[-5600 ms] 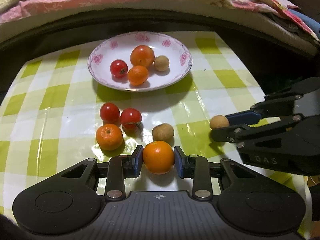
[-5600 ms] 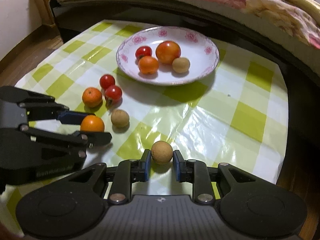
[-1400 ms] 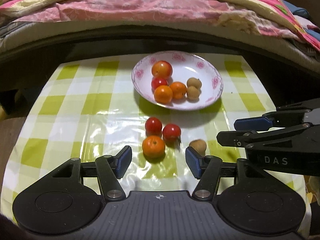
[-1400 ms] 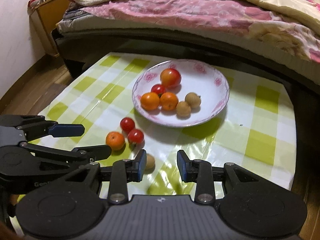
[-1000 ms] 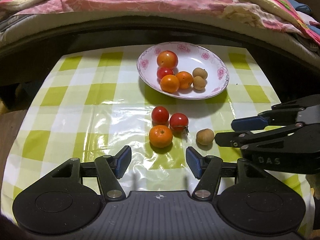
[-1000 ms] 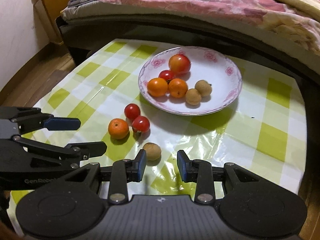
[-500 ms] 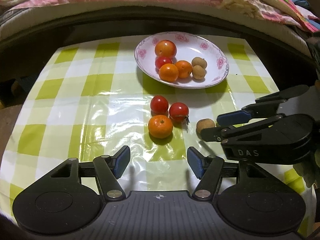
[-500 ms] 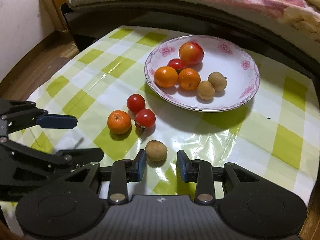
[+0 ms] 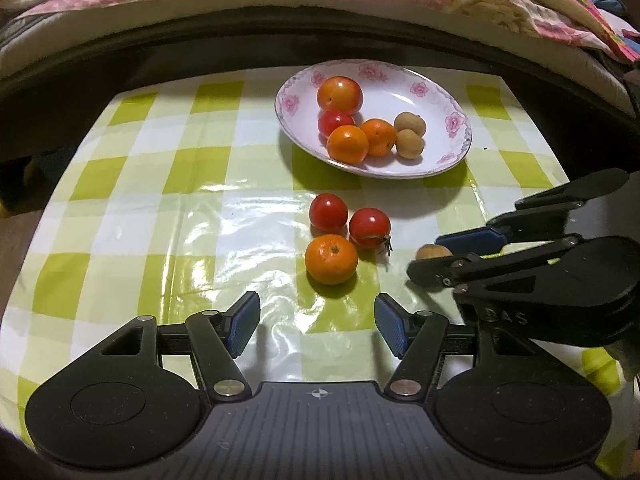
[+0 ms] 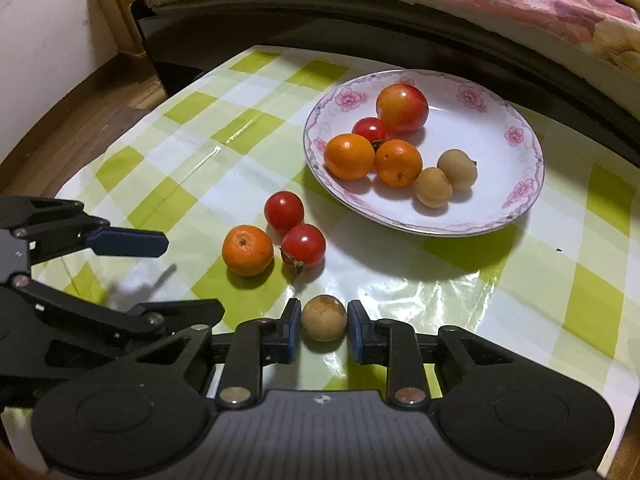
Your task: Organize fruits
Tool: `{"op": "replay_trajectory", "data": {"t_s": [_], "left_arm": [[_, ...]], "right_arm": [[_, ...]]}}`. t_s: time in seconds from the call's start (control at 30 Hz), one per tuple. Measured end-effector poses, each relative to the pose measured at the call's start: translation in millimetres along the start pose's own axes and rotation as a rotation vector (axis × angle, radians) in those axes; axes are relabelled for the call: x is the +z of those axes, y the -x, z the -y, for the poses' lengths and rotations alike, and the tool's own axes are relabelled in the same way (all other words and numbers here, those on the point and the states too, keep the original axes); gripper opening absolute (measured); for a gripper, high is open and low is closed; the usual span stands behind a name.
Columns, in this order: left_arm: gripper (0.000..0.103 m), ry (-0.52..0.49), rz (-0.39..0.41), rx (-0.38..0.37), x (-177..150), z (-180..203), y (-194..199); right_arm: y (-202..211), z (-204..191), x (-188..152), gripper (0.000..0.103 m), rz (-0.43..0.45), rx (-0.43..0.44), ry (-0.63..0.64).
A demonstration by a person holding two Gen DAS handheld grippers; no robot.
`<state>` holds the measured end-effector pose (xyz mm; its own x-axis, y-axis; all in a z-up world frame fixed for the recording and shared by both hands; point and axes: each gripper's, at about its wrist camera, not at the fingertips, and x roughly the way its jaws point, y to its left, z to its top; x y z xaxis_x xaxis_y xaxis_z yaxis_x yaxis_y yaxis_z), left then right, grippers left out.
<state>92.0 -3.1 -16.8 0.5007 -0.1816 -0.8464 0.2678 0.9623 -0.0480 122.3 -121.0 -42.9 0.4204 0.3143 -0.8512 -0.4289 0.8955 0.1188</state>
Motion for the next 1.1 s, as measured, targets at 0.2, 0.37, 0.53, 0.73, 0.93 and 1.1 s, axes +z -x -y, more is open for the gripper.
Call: {"op": "replay_trajectory", "data": {"t_s": [0.2, 0.37, 0.53, 0.73, 0.93, 1.1], "left_arm": [[0.069, -0.025, 0.022, 0.001, 9.7, 6.0, -9.6], [0.066, -0.036, 0.017, 0.002, 15.2, 9.8, -23.4], [0.056, -0.028, 0.006, 0.015, 16.8, 9.1, -33.3], [0.041, -0.027, 0.004, -0.001, 17.7, 12.0, -31.9], [0.041, -0.042, -0.019, -0.017, 10.7, 16.1, -25.2], [0.041, -0.079, -0.044, -0.05, -2.4, 21.7, -14.9]], "right_arm": [[11.8, 11.2, -5.1, 0.028, 0.009, -0.015, -0.029], [16.4, 19.4, -8.8, 0.028, 0.007, -0.015, -0.051], [17.1, 25.2, -11.1, 0.028, -0.001, -0.016, -0.064], [16.9, 28.2, -13.1, 0.028, -0.007, -0.024, -0.072], [15.6, 25.9, -13.2, 0.028, -0.016, -0.023, -0.061], [13.6, 21.4, -14.3, 0.028, -0.023, -0.024, -0.036]]}}
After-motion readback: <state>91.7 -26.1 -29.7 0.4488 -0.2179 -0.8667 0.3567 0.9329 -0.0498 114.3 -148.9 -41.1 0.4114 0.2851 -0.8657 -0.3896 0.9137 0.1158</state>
